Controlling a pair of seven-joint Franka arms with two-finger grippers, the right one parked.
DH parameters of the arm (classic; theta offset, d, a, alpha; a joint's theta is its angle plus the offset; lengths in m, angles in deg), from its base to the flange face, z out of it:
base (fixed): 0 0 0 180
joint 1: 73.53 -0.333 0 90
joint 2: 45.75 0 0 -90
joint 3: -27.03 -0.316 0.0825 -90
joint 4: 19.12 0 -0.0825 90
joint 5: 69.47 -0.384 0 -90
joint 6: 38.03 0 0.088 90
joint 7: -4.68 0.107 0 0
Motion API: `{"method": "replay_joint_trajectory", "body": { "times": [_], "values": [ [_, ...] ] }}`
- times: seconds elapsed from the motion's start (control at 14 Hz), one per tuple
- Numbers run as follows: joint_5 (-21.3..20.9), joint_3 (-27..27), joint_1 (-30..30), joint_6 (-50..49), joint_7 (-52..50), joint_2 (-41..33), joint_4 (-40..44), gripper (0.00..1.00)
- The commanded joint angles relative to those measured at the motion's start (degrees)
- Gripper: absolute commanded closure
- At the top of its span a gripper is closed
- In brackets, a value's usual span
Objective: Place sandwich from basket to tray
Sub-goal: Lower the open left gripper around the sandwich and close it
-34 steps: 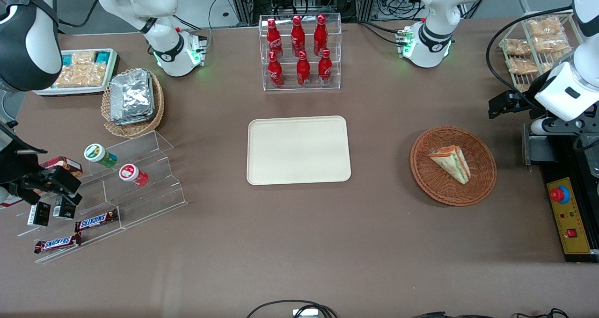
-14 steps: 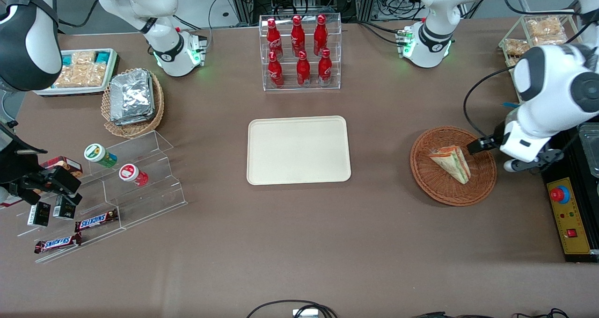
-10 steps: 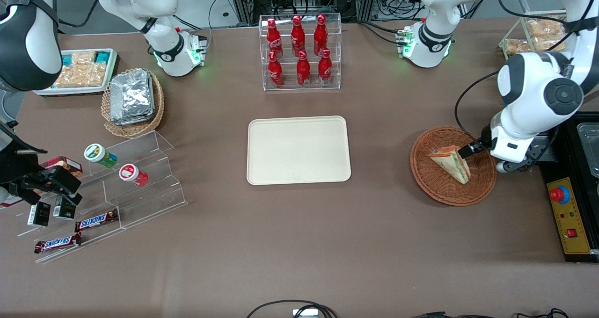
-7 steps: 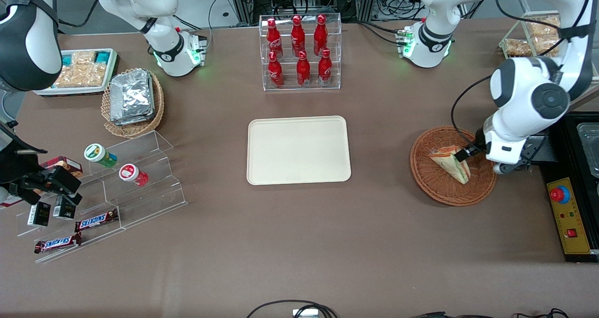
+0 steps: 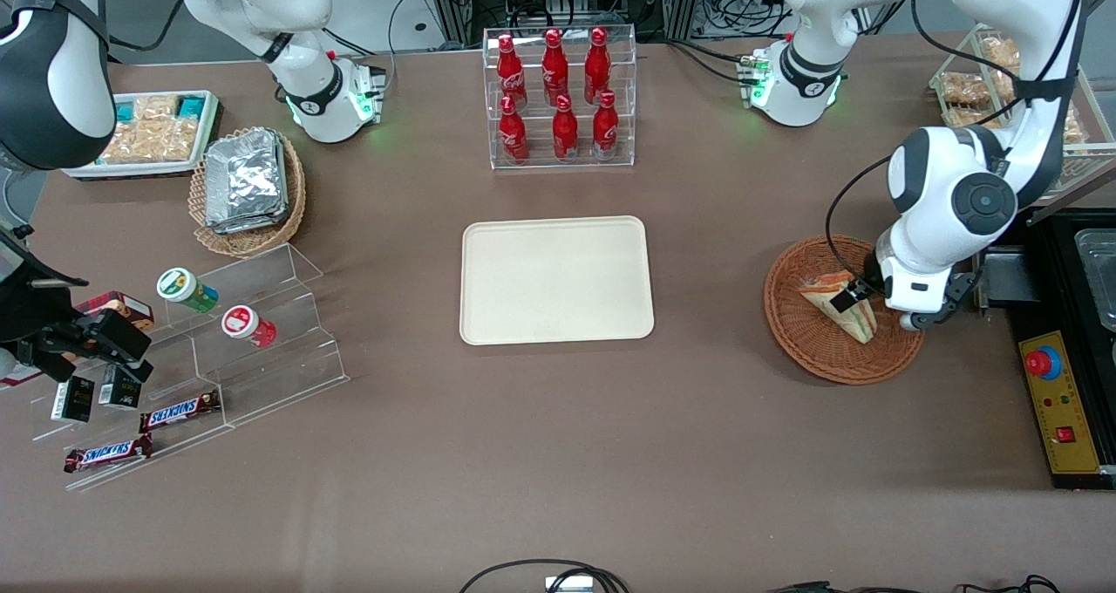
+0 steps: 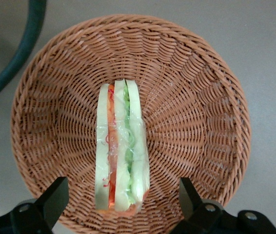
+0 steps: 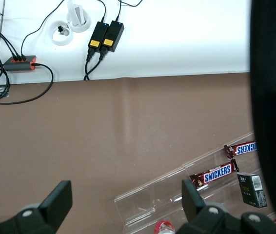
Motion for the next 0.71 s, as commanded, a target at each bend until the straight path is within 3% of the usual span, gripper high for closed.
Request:
{"method": "replay_joint_trajectory", "body": {
  "times": [0.0,0.5,0.57,0.64],
  "values": [
    [-0.9,-0.1,-0.1,5.3,-2.5,0.5,-3.3,0.00],
    [-0.9,-0.3,-0.3,11.3,-4.4,3.5,-5.6,0.00],
    [-0.9,-0.3,-0.3,11.3,-4.4,3.6,-5.6,0.10],
    [-0.9,-0.3,-0.3,11.3,-4.5,3.7,-5.6,0.67]
  ]
}}
